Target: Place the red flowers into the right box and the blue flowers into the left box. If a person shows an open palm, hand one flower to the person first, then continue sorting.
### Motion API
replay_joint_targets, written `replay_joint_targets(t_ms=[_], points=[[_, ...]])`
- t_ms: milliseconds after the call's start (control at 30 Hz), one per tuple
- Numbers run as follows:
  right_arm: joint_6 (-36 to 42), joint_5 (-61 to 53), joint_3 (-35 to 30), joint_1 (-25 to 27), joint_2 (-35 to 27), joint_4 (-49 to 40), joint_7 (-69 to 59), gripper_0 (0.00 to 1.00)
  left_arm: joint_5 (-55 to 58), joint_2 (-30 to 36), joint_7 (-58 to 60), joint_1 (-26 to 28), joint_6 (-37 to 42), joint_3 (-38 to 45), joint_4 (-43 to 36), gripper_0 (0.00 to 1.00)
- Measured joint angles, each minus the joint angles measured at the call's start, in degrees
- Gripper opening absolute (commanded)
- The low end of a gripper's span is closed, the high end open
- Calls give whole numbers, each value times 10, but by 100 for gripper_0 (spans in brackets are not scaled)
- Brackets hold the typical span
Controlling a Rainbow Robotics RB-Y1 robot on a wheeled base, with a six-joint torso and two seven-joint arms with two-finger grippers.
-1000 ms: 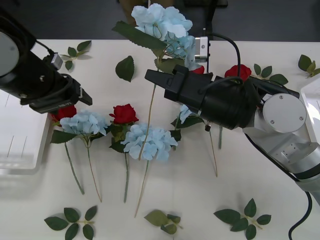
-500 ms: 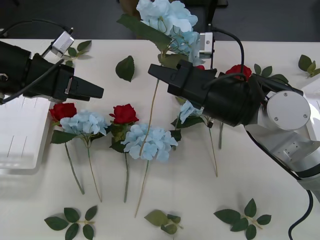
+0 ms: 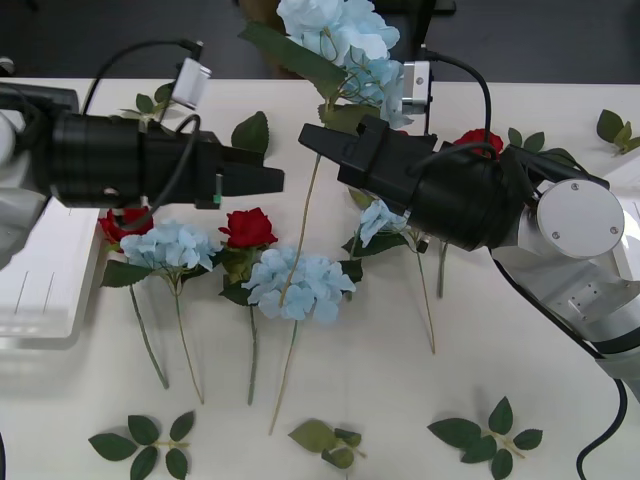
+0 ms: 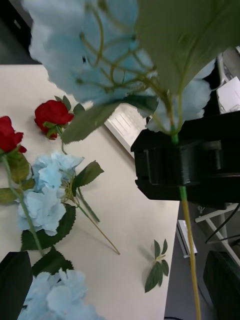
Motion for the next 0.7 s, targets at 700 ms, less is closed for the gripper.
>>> replay_joint_targets(t_ms=[700], points=[[0, 0, -1, 0, 0, 0, 0, 0, 57, -6, 0, 9, -96, -123, 2, 100]])
